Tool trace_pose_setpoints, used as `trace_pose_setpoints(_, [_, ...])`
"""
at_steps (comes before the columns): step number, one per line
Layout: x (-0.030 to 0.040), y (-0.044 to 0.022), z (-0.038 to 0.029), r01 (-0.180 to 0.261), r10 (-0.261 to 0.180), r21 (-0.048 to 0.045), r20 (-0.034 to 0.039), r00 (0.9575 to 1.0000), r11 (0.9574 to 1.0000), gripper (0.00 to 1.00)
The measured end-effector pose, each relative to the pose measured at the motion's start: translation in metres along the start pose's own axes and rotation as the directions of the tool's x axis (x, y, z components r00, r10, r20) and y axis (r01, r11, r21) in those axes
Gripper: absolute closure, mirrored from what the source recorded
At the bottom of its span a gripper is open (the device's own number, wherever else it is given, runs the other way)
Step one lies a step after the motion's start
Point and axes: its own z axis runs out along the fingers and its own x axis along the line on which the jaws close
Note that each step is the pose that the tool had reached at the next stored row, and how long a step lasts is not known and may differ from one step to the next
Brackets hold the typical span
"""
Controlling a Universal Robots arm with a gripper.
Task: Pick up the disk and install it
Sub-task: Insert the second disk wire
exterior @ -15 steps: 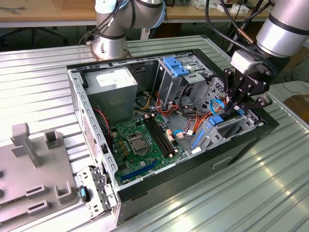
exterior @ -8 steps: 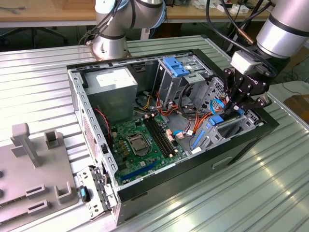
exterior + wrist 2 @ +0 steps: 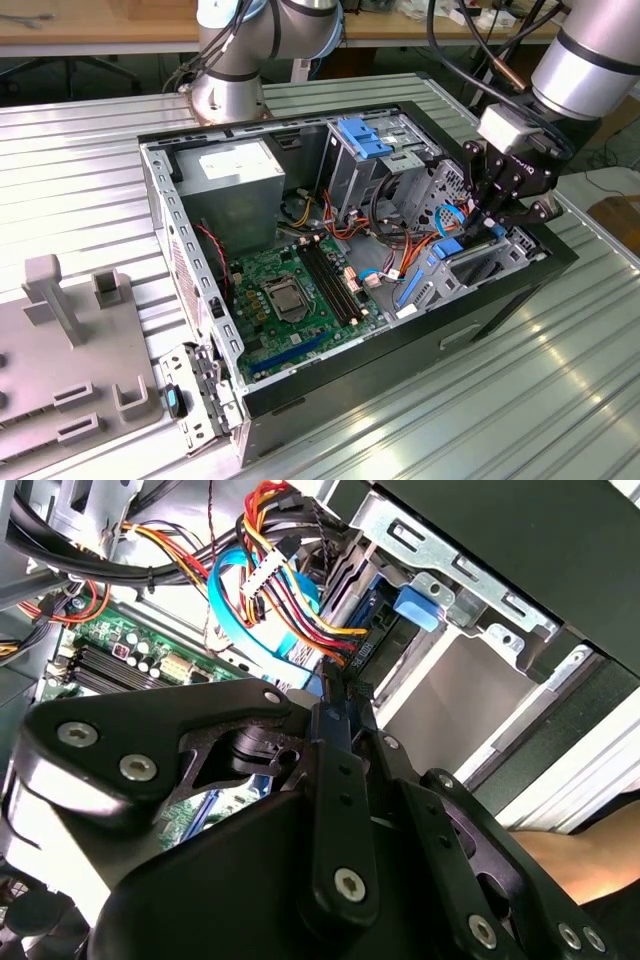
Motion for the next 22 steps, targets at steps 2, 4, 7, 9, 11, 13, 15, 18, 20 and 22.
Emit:
trace_pose_setpoints(2, [0.0002, -0.0003, 0.0004, 0.0, 0.0, 0.0001, 0.0005, 1.0, 1.0, 0.84])
trace_pose_setpoints(4, [0.0004, -0.0006, 0.001, 0.0, 0.0, 0.0001, 0.0006, 1.0, 1.0, 0.84])
trace_pose_setpoints(7, [0.0006, -0.0007, 0.002, 0.0, 0.0, -0.0001, 0.0004, 1.0, 1.0, 0.84])
trace_pose_setpoints(9, [0.0007, -0.0008, 0.0027, 0.0, 0.0, 0.0, 0.0006, 1.0, 1.0, 0.84])
trace_pose_setpoints(11, [0.0009, -0.0009, 0.0031, 0.0, 0.0, 0.0, 0.0004, 1.0, 1.0, 0.84])
trace_pose_setpoints(13, [0.001, -0.001, 0.0039, 0.0, 0.0, 0.0, 0.0005, 1.0, 1.0, 0.84])
trace_pose_setpoints(15, [0.0012, -0.0011, 0.0051, 0.0, 0.0, 0.0, 0.0005, 1.0, 1.0, 0.84])
trace_pose_setpoints(18, [0.0014, -0.0019, 0.01, 0.0, 0.0, 0.0, 0.0004, 1.0, 1.0, 0.84])
trace_pose_setpoints(20, [0.0017, -0.0021, 0.0114, 0.0, 0.0, 0.0, 0.0006, 1.0, 1.0, 0.84])
trace_pose_setpoints(22, [0.0017, -0.0021, 0.0115, 0.0, 0.0, 0.0, 0.0006, 1.0, 1.0, 0.84])
